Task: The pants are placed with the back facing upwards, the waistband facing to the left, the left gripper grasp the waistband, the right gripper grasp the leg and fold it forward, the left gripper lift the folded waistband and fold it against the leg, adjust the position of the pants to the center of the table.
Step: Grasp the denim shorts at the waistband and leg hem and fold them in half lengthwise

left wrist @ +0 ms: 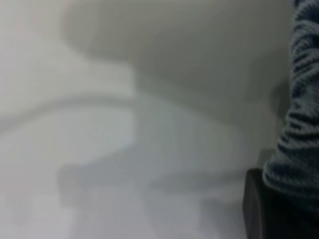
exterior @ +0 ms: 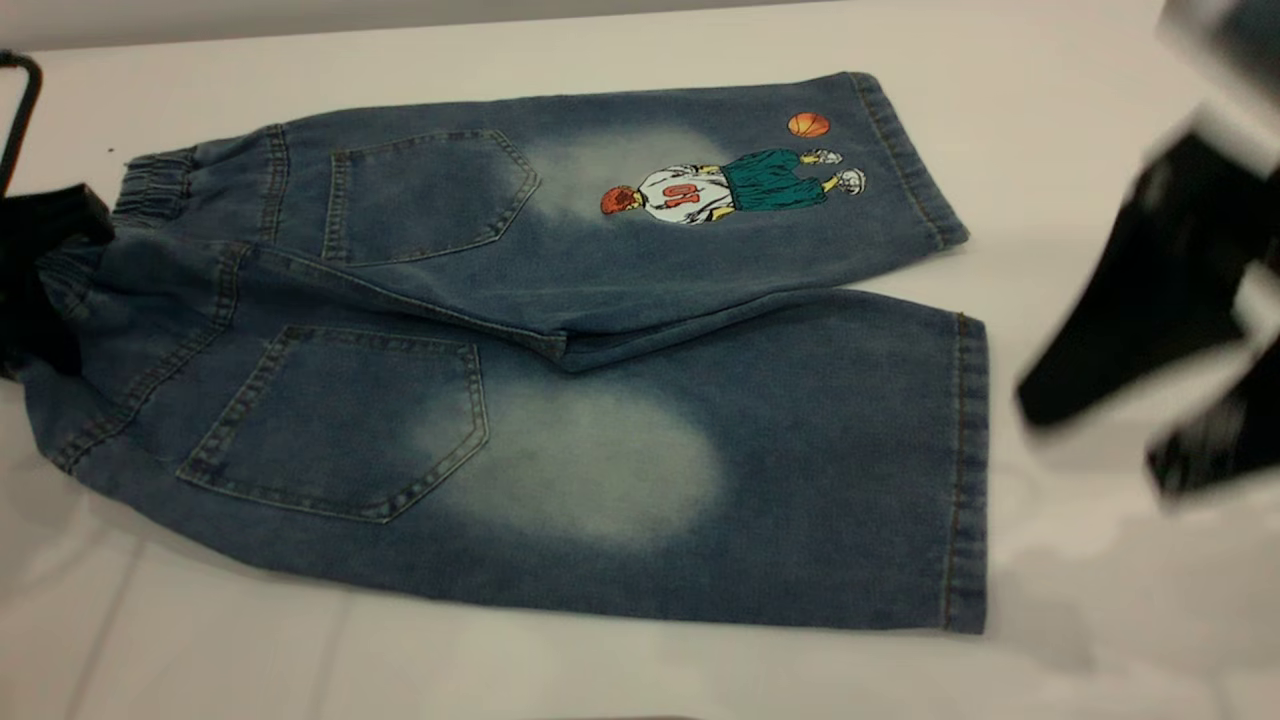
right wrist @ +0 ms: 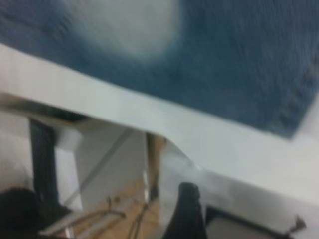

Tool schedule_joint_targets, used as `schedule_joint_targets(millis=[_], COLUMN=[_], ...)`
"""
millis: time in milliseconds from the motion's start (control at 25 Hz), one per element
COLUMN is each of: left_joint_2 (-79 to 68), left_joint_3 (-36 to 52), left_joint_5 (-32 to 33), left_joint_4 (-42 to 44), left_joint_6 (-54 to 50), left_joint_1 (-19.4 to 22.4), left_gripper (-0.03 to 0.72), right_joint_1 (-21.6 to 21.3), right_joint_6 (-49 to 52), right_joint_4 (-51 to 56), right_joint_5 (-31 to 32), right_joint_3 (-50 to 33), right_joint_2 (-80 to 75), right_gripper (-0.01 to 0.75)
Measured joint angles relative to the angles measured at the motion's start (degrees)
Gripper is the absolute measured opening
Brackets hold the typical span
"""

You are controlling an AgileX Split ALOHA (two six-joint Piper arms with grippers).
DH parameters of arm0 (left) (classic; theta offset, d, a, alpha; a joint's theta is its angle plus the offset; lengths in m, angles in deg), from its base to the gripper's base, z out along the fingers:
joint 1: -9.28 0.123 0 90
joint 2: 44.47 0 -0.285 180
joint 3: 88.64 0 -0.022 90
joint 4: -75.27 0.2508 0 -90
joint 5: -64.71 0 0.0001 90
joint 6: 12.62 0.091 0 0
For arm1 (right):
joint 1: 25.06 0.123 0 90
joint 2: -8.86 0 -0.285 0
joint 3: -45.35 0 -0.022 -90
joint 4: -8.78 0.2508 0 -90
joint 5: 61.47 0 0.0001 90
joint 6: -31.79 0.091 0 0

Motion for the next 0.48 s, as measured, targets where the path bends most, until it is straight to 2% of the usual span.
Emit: schedule_joint_targets(millis=[240, 480], left_joint_2=[0.74, 0.74], left_joint_3=[0.0, 0.0], left_joint_5=[0.08, -0.21], left_joint_4=[0.0, 0.0], left_joint_6=[1.76, 1.89], left_joint_1=[-2.85, -4.06], left_gripper=[0.09, 0.09], right_joint_1=[4.92, 7.28], right_joint_6=[-3.34, -14.91], right_joint_4=[6.48, 19.74], right_joint_5=[-5.15, -6.53], right_joint_3=[-1.88, -1.88], right_joint_2=[-8.33, -16.3], right_gripper=[0.531, 0.531])
